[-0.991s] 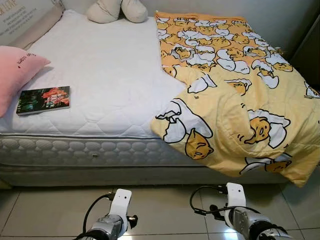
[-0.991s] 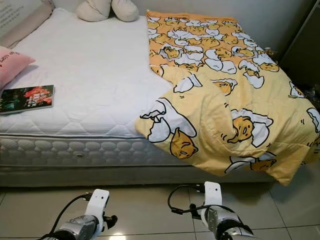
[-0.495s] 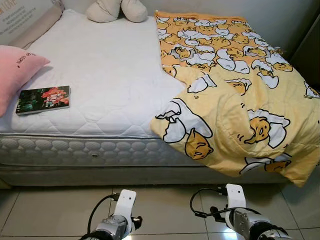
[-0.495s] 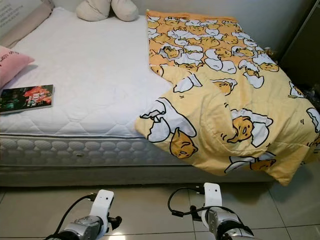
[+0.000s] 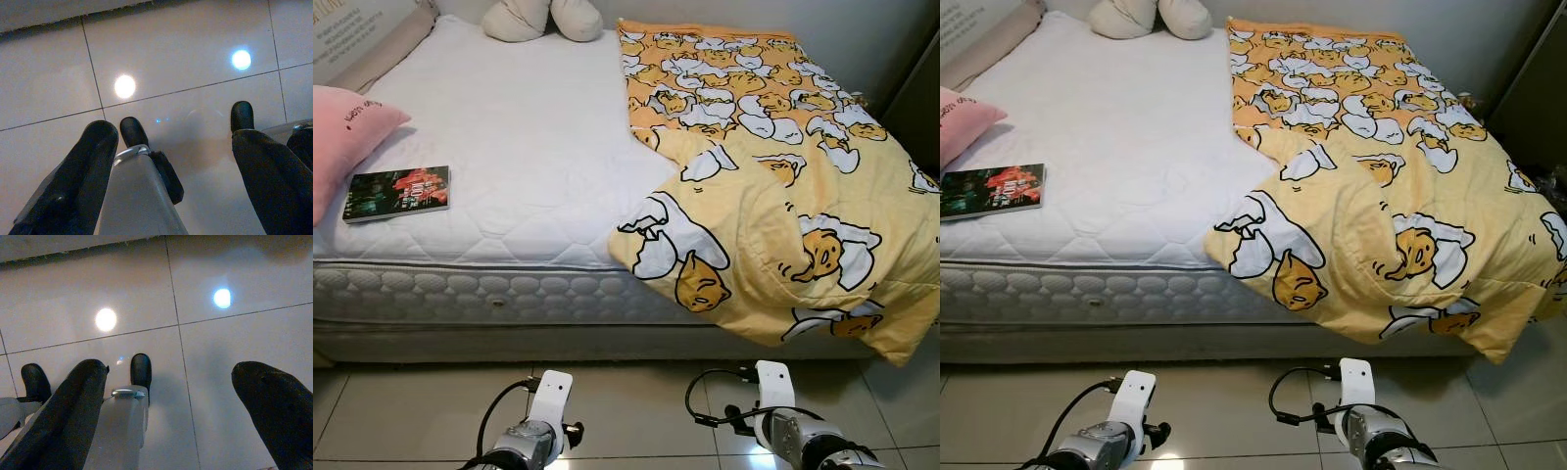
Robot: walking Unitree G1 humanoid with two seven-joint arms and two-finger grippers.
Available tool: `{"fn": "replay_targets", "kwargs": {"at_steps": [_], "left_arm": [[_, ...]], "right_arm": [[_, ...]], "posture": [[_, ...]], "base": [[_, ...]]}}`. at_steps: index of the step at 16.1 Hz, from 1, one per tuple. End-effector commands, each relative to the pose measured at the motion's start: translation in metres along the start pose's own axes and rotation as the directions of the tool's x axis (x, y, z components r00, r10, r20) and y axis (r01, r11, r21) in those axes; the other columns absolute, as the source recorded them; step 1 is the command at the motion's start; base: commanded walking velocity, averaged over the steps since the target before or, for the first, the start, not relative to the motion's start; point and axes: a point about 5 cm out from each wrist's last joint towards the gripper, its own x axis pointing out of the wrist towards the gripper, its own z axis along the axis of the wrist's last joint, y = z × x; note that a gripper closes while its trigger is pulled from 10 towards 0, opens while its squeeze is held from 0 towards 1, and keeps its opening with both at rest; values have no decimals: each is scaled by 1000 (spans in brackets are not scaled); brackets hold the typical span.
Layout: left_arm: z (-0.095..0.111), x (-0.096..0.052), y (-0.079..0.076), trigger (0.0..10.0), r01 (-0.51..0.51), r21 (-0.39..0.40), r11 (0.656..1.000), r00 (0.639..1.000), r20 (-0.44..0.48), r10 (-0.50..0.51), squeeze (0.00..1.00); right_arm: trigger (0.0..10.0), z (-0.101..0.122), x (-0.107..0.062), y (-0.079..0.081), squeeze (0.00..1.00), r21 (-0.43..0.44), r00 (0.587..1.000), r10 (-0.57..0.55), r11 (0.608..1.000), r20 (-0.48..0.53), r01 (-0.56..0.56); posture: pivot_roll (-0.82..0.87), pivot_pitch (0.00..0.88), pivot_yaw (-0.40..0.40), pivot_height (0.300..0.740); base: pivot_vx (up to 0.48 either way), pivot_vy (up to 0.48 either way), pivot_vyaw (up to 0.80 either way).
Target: Clean up the room
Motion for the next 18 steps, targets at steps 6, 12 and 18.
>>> {"fn": "replay_targets", "kwargs": {"at_steps": [6, 12, 18], "left_arm": [[8, 0, -7, 10000, 14, -111, 994, 1000, -4, -14, 0], [13, 0, -2, 10000, 19, -80, 997, 1000, 18, -17, 0], [118, -20, 7, 10000, 37, -103, 994, 901, 433, 12, 0]], "right_arm": [[10000, -1, 0, 3, 0, 50, 999, 7, 999, -42, -5], [10000, 1, 0, 6, 0, 47, 1000, 9, 999, -22, -8], [10000, 35, -5, 7, 0, -137, 950, 9, 990, 313, 36]], "posture": [[-104, 0, -47, 740], [-104, 0, -35, 740], [-90, 0, -22, 740]], "base": [[0, 0, 0], [0, 0, 0], [0, 0, 0]]}}
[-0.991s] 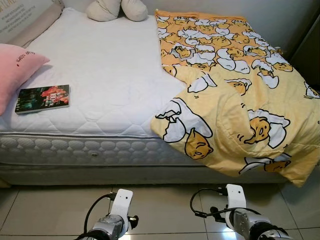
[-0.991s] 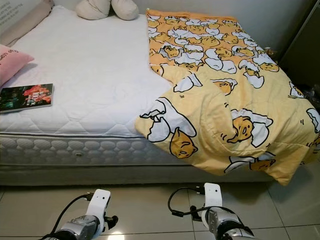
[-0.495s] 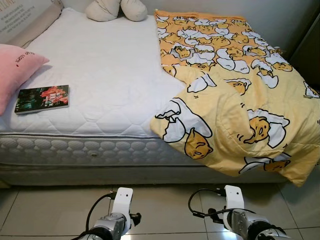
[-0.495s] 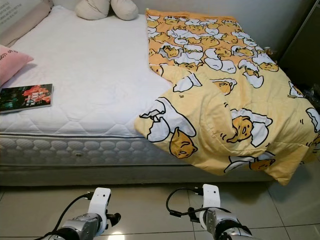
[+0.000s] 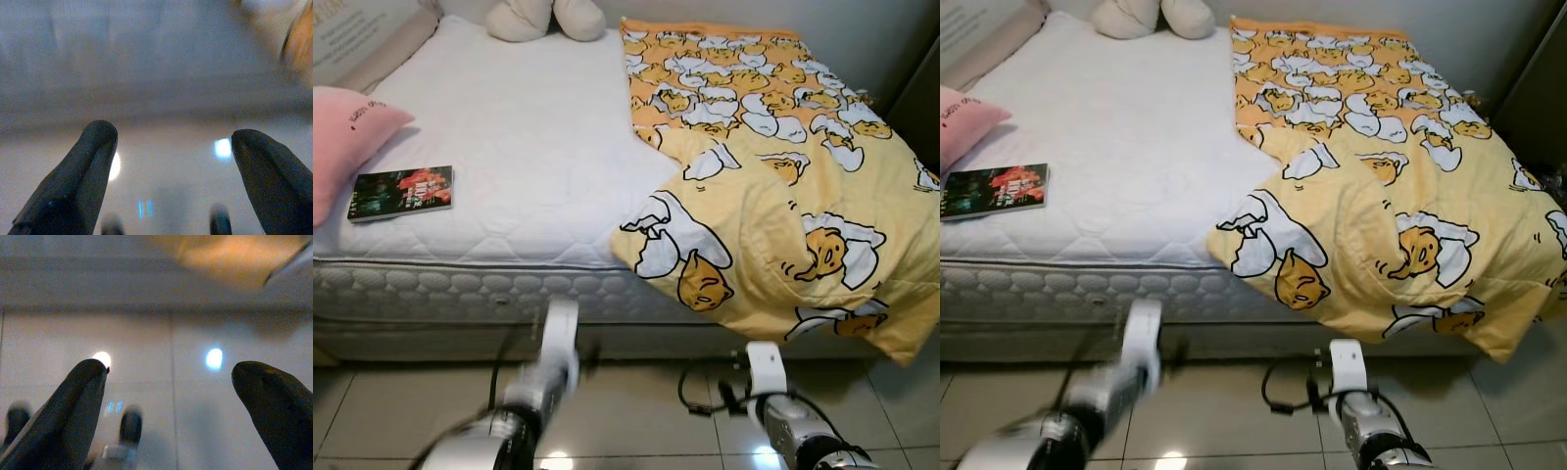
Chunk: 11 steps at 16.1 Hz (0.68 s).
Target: Clean up the room
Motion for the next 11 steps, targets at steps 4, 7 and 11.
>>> {"fn": "replay_targets", "kwargs": {"at_steps": [4, 7, 11], "left_arm": [[94, -12, 12, 10000, -56, 9, 998, 893, 447, 46, 0], [137, -35, 8, 10000, -85, 27, 996, 780, 624, 50, 0], [123, -69, 4, 10000, -71, -17, 997, 717, 695, 63, 0]], "right_arm": [[10000, 95, -20, -17, 0, 91, 849, -120, 992, 515, 85], [10000, 153, -63, -20, 0, 102, 647, -134, 991, 751, 87], [10000, 137, -95, -21, 0, 94, 547, -128, 991, 827, 90]], "posture": [[-75, 0, -25, 740], [-72, 0, -27, 740], [-61, 0, -24, 740]], "base": [[0, 0, 0], [0, 0, 0], [0, 0, 0]]}}
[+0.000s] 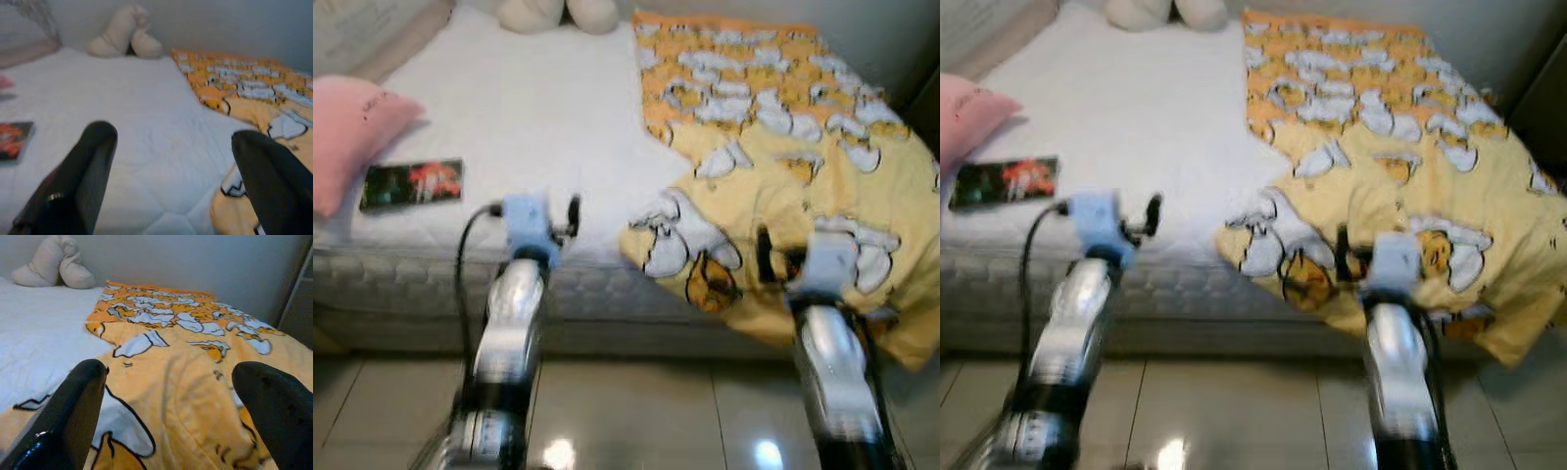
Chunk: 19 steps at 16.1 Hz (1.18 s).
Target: Clean up the room
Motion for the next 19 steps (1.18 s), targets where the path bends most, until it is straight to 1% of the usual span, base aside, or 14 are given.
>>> {"fn": "replay_targets", "kwargs": {"at_steps": [1, 2, 4, 6, 7, 8, 10, 11, 13, 15, 16, 17, 18, 19], "left_arm": [[11, -11, -3, 10000, 16, 36, 999, 999, 28, -17, 0], [13, -15, 0, 10000, 17, 51, 999, 999, 39, -19, 0], [14, -15, 1, 10000, 16, 50, 999, 999, 27, -18, 0], [18, -17, -8, 10000, 77, 77, 994, 996, 36, -80, 0], [18, -18, -12, 10000, 105, 127, 986, 993, 36, -110, 0], [17, -18, -13, 10000, 132, 154, 979, 990, 26, -137, 0], [5, -19, -6, 10000, 117, 147, 982, 993, -27, -114, 0], [2, -20, -6, 10000, 117, 148, 982, 993, -39, -112, 0], [-3, -22, -8, 10000, 127, 164, 978, 991, -57, -119, 0], [-12, -25, -8, 10000, 94, 86, 992, 991, -100, -86, 0], [-13, -25, -9, 10000, 90, 66, 994, 991, -104, -83, 0], [-14, -25, -11, 10000, 90, 29, 996, 991, -105, -86, 0], [-12, -22, -15, 10000, 107, 12, 994, 990, -99, -105, 0], [-10, -19, -18, 10000, 124, 20, 992, 988, -91, -121, 0]], "right_arm": [[10000, 13, -12, 3, 0, 8, 998, 14, 1000, 67, -15], [10000, 8, -23, 2, 0, 49, 999, -2, 999, 34, 1], [10000, 0, -31, -2, 0, 123, 998, -42, 991, -51, 48], [10000, -1, -25, -2, 0, 229, 994, -59, 970, -89, 78], [10000, 3, -20, 0, 0, 277, 994, -72, 956, -81, 92], [10000, 6, -16, 5, 0, 281, 997, -53, 957, -63, 69], [10000, 6, -14, 10, 0, 270, 997, -29, 962, -72, 48], [10000, 7, -13, 10, 0, 253, 997, -9, 967, -72, 27], [10000, 8, -10, 9, 0, 178, 996, 38, 984, -85, -22], [10000, 6, -7, 8, 0, 109, 991, 82, 992, -110, -70], [10000, 6, -6, 7, 0, 106, 990, 85, 992, -113, -73], [10000, 6, -5, 7, 0, 105, 989, 89, 991, -114, -77], [10000, 7, -5, 10, 0, 101, 989, 99, 991, -113, -88], [10000, 7, -5, 12, 0, 100, 988, 105, 991, -114, -93]], "posture": [[-58, 0, -28, 740], [-52, 0, -32, 740], [-40, 0, -39, 740], [-42, 0, -31, 740], [-41, 0, -25, 740], [-40, 0, -16, 740], [-50, 0, -13, 740], [-55, 0, -15, 740], [-71, 0, -36, 740], [-77, 0, -48, 740], [-78, 0, -56, 740], [-81, 0, -60, 740], [-85, 0, -57, 740], [-88, 0, -47, 740]], "base": [[0, 0, 0], [0, 0, 0], [0, 0, 0], [0, 0, 0], [0, 0, 0], [0, 0, 0], [0, 0, 0], [0, 0, 0], [0, 0, 0], [0, 0, 0], [0, 0, 0], [0, 0, 0], [0, 0, 0], [315, 0, 0]]}}
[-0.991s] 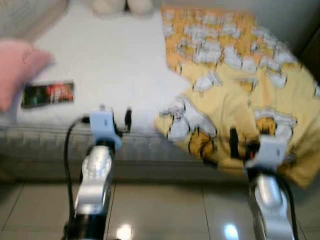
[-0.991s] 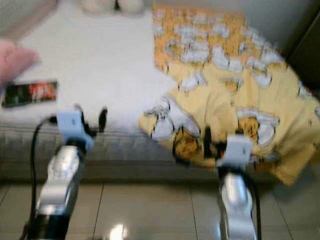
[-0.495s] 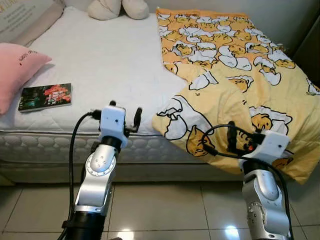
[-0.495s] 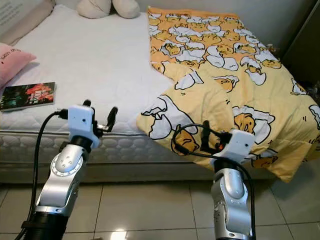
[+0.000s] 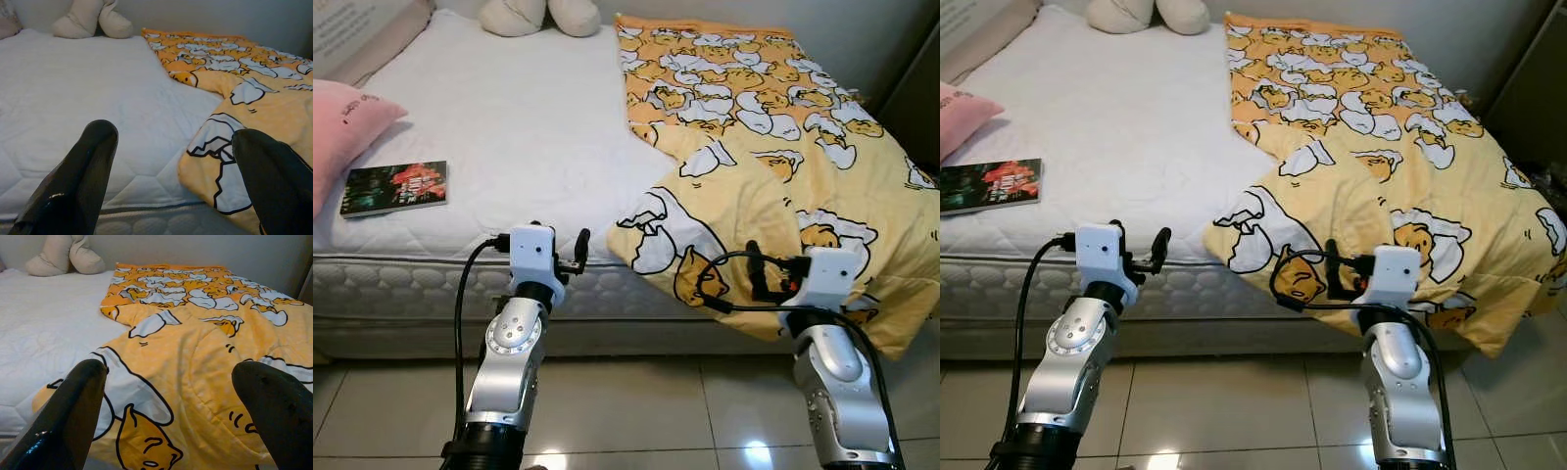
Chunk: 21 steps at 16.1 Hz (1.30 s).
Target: Clean up the room
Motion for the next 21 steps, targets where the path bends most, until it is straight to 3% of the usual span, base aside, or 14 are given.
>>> {"fn": "replay_targets", "kwargs": {"at_steps": [1, 5, 8, 19, 21], "left_arm": [[3, 6, -5, 10000, 26, 6, 1000, 1000, 1, -26, 0], [6, 16, -3, 10000, 15, -15, 1000, 1000, 0, -15, 0], [6, 18, -8, 10000, 22, -14, 1000, 1000, 12, -22, 0], [6, 23, -6, 10000, 29, -9, 1000, 999, 22, -29, 0], [-1, 27, -2, 10000, -5, -35, 999, 999, -37, 4, 0]], "right_arm": [[10000, 0, 3, 1, 0, -12, 1000, 6, 1000, -9, -7], [10000, 1, 7, -1, 0, -19, 1000, 6, 1000, -1, -6], [10000, 4, 9, -2, 0, -43, 999, 30, 999, 17, -30], [10000, 0, 15, -5, 0, -57, 999, 47, 997, 0, -47], [10000, -1, 15, -2, 0, -47, 998, 56, 997, -3, -56]], "posture": [[-88, 0, -46, 740], [-97, 0, -43, 740], [-98, 0, -47, 740], [-82, 0, -52, 740], [-85, 0, -49, 740]], "base": [[465, 0, 0], [478, 0, 0], [480, 0, 0], [478, 0, 0], [206, 0, -553]]}}
